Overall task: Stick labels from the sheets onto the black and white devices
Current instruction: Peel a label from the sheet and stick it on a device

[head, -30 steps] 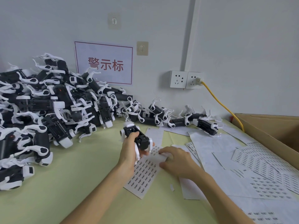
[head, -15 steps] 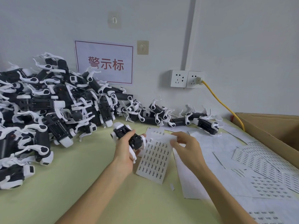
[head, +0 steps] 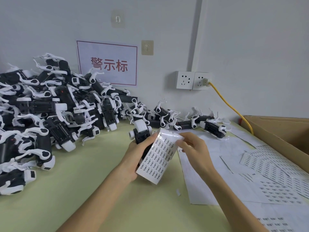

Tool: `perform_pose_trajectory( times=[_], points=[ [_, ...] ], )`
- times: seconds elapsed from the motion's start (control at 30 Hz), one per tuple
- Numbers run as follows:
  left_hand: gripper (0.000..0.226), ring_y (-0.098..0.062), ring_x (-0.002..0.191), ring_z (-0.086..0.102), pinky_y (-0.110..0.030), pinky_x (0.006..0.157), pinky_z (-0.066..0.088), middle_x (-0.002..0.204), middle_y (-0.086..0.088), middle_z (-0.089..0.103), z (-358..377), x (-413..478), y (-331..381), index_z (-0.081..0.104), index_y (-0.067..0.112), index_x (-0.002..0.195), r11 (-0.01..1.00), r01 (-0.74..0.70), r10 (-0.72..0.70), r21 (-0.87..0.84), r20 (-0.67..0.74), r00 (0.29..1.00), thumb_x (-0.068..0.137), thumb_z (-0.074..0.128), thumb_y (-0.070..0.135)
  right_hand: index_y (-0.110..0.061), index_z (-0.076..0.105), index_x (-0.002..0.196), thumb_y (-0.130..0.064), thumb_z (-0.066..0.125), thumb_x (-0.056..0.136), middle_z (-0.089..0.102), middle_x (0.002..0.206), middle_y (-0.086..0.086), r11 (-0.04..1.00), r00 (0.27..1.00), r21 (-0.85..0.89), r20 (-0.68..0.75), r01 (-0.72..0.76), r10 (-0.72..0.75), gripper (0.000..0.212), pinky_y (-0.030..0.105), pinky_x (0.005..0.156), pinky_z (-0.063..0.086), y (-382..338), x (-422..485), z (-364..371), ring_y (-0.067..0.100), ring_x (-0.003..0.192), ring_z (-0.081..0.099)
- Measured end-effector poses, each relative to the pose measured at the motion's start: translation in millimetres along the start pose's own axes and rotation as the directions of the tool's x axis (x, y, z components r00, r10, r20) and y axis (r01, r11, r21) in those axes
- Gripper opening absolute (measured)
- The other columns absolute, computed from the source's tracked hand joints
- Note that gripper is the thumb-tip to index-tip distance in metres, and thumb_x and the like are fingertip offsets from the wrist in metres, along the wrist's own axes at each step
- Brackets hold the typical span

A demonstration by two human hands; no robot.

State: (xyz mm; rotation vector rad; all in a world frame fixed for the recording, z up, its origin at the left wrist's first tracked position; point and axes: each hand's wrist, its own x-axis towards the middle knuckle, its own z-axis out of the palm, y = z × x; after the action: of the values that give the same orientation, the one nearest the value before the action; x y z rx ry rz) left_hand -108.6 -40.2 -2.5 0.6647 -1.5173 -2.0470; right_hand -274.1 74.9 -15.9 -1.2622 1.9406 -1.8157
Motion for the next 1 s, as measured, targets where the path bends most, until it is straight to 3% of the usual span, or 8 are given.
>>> perform_pose_trajectory(
  times=[0.07, 0.13, 0.23, 0.37, 0.57, 0.73, 0.9, 1.0],
  points=[
    [0.049, -0.023, 0.081, 0.077, -0.027, 0.062, 0.057, 0.098, -0.010, 0.079, 0, 0, 0, 0.074, 0.011, 0.110, 1.000, -0.021, 0.021, 0.009, -0.012, 1.000, 0.076, 0.078, 0.046, -0.026, 0.073, 0.096, -0.011, 0.065, 0.092, 0.076, 0.091, -0.009, 1.000, 1.000, -0.020, -0.011, 0.009, -0.009, 0.018, 0.028, 0.083, 0.052, 1, 0, 0, 0.005, 0.091, 0.069],
    [0.040, -0.024, 0.088, 0.077, -0.031, 0.068, 0.058, 0.104, -0.011, 0.079, 0, 0, 0, 0.070, 0.015, 0.116, 0.998, -0.049, 0.050, 0.040, -0.027, 0.998, 0.080, 0.080, 0.029, -0.028, 0.072, 0.098, -0.012, 0.065, 0.092, 0.075, 0.093, -0.011, 0.999, 1.000, -0.033, -0.009, 0.009, -0.010, 0.019, 0.024, 0.080, 0.049, 1, 0, 0, 0.003, 0.091, 0.068],
    [0.024, -0.023, 0.083, 0.077, -0.030, 0.063, 0.058, 0.097, -0.011, 0.079, 0, 2, -3, 0.071, 0.023, 0.106, 0.994, -0.080, 0.085, 0.079, -0.065, 0.994, 0.086, 0.077, 0.010, -0.034, 0.066, 0.113, -0.019, 0.069, 0.094, 0.071, 0.109, -0.015, 0.996, 1.000, -0.081, 0.017, 0.023, -0.022, 0.024, 0.022, 0.085, 0.048, 2, -2, 0, -0.003, 0.104, 0.064],
    [0.017, -0.019, 0.070, 0.076, -0.024, 0.053, 0.055, 0.078, -0.007, 0.077, 2, 3, -6, 0.070, 0.015, 0.095, 0.984, -0.132, 0.147, 0.123, -0.120, 0.982, 0.085, 0.076, 0.004, -0.030, 0.070, 0.112, -0.021, 0.074, 0.092, 0.067, 0.115, -0.024, 0.936, 0.962, -0.226, 0.052, 0.271, -0.267, 0.022, 0.006, 0.088, 0.039, -2, -7, 3, -0.006, 0.113, 0.057],
    [0.019, -0.034, 0.086, 0.076, -0.040, 0.075, 0.060, 0.091, -0.018, 0.077, 7, 0, -4, 0.071, 0.015, 0.089, 0.979, -0.163, 0.178, 0.124, -0.119, 0.977, 0.077, 0.084, 0.011, -0.027, 0.078, 0.105, -0.028, 0.083, 0.084, 0.066, 0.117, -0.018, 0.890, 0.940, -0.307, 0.068, 0.338, -0.334, 0.022, 0.012, 0.094, 0.038, -4, -10, 7, 0.000, 0.117, 0.053],
    [0.018, -0.023, 0.085, 0.077, -0.030, 0.069, 0.059, 0.092, -0.007, 0.079, 12, -5, -3, 0.079, 0.034, 0.081, 0.977, -0.180, 0.189, 0.118, -0.063, 0.980, 0.065, 0.081, 0.026, -0.025, 0.079, 0.103, -0.022, 0.081, 0.086, 0.072, 0.098, -0.013, 0.933, 0.961, -0.240, 0.124, 0.270, -0.246, 0.018, 0.018, 0.072, 0.051, -5, -11, 9, 0.009, 0.090, 0.066],
    [0.038, -0.023, 0.088, 0.077, -0.034, 0.077, 0.056, 0.093, -0.004, 0.080, 12, -1, -5, 0.076, 0.021, 0.099, 0.981, -0.166, 0.177, 0.105, -0.114, 0.978, 0.062, 0.083, 0.028, -0.027, 0.078, 0.093, -0.019, 0.082, 0.085, 0.074, 0.089, -0.019, 0.950, 0.971, -0.210, 0.110, 0.230, -0.211, 0.013, 0.020, 0.072, 0.053, -6, -12, 9, 0.007, 0.084, 0.069],
    [0.042, -0.027, 0.089, 0.076, -0.039, 0.081, 0.058, 0.089, -0.007, 0.078, 12, -1, -7, 0.073, 0.014, 0.099, 0.976, -0.159, 0.176, 0.146, -0.110, 0.978, 0.062, 0.084, 0.031, -0.024, 0.078, 0.090, -0.020, 0.083, 0.084, 0.074, 0.087, -0.015, 0.942, 0.970, -0.235, 0.102, 0.241, -0.223, 0.008, 0.015, 0.067, 0.048, -7, -12, 9, 0.006, 0.084, 0.068]
  ],
)
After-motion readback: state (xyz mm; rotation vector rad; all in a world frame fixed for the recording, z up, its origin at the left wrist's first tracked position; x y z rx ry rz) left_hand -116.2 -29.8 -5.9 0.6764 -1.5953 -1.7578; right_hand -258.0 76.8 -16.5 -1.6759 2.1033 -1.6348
